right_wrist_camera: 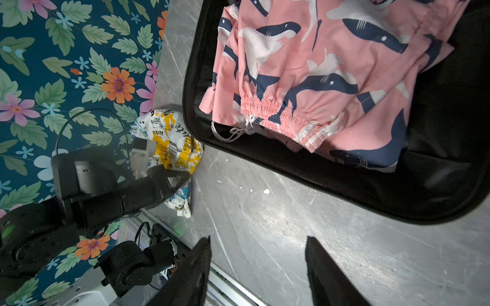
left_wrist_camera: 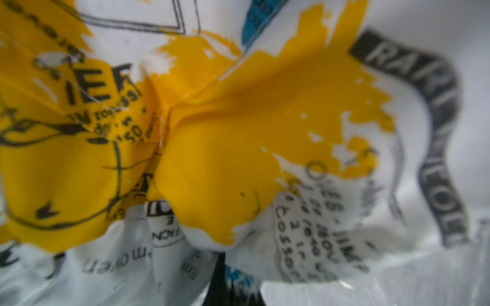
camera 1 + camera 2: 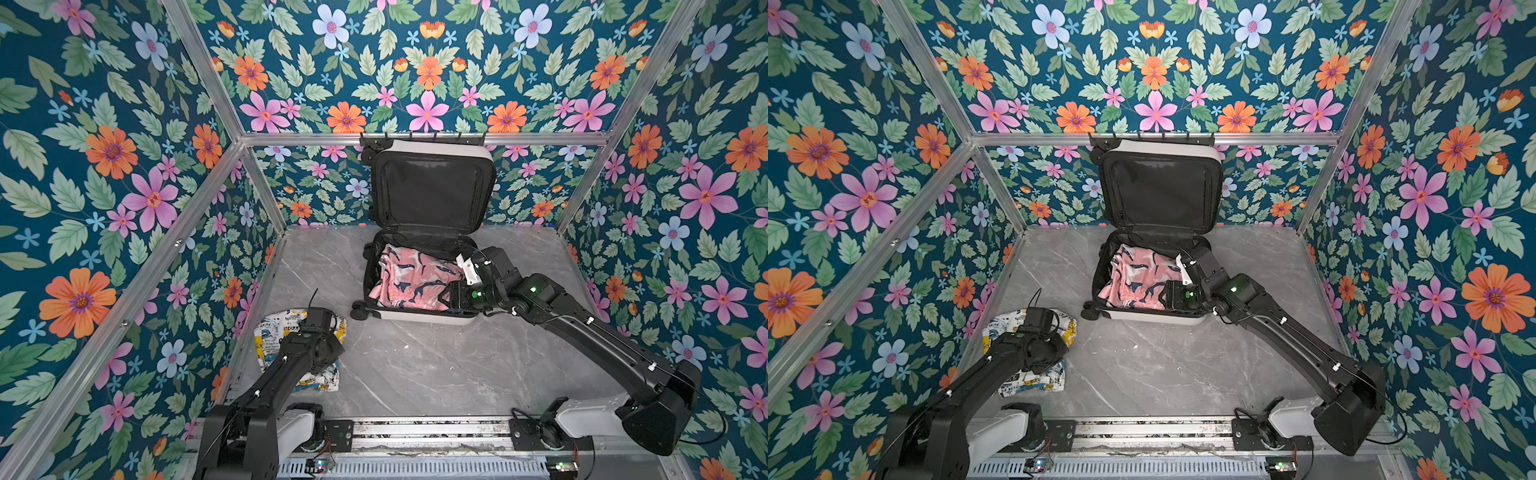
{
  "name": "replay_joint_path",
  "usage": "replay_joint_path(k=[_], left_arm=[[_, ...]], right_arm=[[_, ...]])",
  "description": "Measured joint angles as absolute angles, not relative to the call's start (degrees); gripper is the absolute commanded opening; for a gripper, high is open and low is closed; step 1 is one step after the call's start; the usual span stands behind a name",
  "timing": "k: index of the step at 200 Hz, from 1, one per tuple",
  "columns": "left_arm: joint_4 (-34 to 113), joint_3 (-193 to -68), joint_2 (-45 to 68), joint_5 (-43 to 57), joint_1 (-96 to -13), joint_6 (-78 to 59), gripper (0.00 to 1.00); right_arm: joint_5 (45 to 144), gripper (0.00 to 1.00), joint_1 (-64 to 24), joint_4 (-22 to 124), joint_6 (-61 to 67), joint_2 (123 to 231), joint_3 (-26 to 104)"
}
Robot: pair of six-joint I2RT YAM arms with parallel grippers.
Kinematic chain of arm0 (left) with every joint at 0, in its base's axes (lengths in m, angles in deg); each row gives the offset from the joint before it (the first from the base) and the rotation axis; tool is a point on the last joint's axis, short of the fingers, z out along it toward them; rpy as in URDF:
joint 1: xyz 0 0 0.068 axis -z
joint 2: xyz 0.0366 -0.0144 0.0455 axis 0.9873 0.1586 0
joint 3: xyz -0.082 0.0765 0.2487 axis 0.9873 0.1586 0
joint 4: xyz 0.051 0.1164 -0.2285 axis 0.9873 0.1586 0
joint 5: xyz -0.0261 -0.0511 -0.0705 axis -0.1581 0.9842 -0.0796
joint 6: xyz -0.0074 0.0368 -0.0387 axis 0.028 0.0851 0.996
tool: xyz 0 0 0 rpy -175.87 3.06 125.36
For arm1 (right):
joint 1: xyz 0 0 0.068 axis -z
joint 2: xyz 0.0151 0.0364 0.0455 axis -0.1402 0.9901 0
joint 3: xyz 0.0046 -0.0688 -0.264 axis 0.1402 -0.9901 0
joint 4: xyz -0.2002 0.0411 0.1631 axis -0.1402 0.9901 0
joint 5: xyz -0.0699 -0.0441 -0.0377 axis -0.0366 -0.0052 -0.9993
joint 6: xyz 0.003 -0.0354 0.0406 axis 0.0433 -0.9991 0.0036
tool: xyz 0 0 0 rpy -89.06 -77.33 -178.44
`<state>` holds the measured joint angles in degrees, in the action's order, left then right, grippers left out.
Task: Pack the luggage
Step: 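Drag the white-yellow shorts toward the robot with the left gripper while the right approaches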
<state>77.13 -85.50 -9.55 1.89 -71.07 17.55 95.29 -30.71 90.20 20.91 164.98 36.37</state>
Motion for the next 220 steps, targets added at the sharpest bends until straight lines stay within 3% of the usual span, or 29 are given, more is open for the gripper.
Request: replay_joint_path(k=[34, 80, 160, 186, 220], left_arm=[[81.61, -85.26, -12.96, 4.65, -63.14, 21.27, 0.00], [81.37, -89.72, -8.17, 6.92, -44.41, 29.42, 0.00], [70.26, -108.76, 15.45, 7.01, -21.19, 36.74, 0.00], [68.62, -115.84, 21.53, 8.32, -19.05, 33.70, 0.45], [67.46, -117.28, 20.11, 8.04, -18.97, 30.86, 0.59]], right_arm=[[94.64, 0.58, -30.71, 89.83, 21.50, 163.38, 34.38], [93.37, 0.58, -30.60, 89.46, 22.33, 162.97, 32.61], [95.86, 0.57, -21.90, 88.96, 25.59, 157.37, 24.92], [96.04, 0.58, -21.18, 89.37, 26.07, 155.49, 23.23], [96.28, 0.60, -21.07, 90.27, 26.92, 153.74, 21.09]])
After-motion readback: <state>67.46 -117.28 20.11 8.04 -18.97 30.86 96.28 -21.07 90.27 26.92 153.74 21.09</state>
